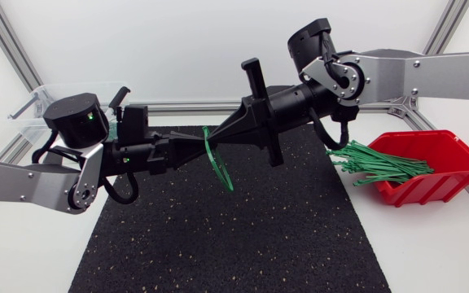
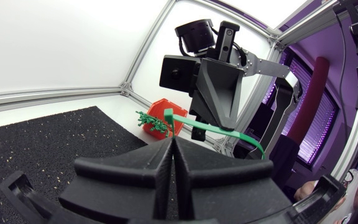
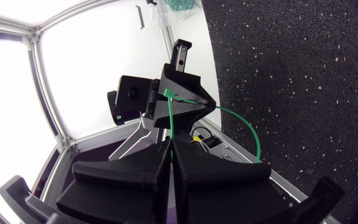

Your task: Take a green cable tie from the red box, thread the tail through the head to close it, then place it in the transparent bin on the left.

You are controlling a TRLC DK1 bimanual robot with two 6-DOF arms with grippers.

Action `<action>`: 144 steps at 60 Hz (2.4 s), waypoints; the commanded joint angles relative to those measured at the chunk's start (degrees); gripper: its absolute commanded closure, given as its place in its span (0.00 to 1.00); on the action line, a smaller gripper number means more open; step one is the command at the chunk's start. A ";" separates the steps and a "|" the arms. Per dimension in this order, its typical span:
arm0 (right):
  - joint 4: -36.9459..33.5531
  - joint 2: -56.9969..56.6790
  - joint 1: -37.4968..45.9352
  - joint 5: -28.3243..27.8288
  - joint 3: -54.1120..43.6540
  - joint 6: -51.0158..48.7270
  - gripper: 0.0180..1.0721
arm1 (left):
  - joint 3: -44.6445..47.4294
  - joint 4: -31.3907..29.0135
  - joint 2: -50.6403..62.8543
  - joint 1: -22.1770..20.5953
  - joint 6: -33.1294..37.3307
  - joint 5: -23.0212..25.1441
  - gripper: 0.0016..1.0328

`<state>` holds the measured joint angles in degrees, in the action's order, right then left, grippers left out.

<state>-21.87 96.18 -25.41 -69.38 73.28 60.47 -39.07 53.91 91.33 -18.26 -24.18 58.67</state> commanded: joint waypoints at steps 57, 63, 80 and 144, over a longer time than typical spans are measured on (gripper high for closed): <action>-0.63 -1.35 1.85 0.04 -1.12 1.32 0.94 | 3.03 0.93 -5.02 -0.81 3.79 -0.93 0.97; -0.72 -1.26 1.94 0.13 -1.21 1.32 0.94 | 3.30 1.02 -5.11 -1.07 4.32 -1.11 0.97; -1.25 -1.35 1.68 0.39 -1.12 1.32 0.94 | 3.91 0.93 -5.28 -2.22 7.92 -2.86 0.97; -3.09 -1.26 0.27 4.35 -0.50 2.11 0.94 | 7.87 0.93 -9.50 -8.02 16.54 -13.50 0.97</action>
<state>-24.71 94.72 -24.67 -66.15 73.28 60.49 -32.56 53.84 83.90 -25.54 -8.91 44.66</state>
